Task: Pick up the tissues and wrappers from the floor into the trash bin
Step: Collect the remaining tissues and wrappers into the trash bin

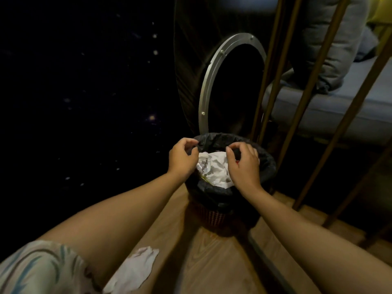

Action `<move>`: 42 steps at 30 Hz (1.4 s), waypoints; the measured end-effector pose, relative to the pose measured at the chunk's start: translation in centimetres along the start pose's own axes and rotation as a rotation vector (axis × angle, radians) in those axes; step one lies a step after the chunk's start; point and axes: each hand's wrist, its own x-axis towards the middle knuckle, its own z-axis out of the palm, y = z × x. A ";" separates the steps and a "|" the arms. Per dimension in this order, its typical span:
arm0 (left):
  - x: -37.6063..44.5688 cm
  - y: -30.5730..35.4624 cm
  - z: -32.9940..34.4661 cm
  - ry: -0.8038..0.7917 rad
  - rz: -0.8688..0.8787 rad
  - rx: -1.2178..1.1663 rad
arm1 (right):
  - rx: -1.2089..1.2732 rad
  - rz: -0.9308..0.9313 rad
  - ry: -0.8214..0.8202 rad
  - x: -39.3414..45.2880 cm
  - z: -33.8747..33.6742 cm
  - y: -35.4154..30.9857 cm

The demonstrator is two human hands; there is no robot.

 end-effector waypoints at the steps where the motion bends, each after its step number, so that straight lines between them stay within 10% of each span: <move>1: -0.4 0.1 -0.8 -0.005 0.001 0.000 | 0.004 -0.032 0.006 -0.5 0.0 -0.6; 13: -9.7 -5.4 -16.2 0.002 -0.086 0.128 | 0.128 -0.371 -0.294 -8.4 5.3 -10.0; 25: -25.7 -12.4 -33.8 0.226 -0.289 0.237 | -0.063 -0.914 -0.993 -23.9 11.0 -23.4; 42: -53.2 -22.0 -37.5 0.486 -0.635 0.548 | -0.125 -0.871 -1.504 -48.8 13.8 -23.1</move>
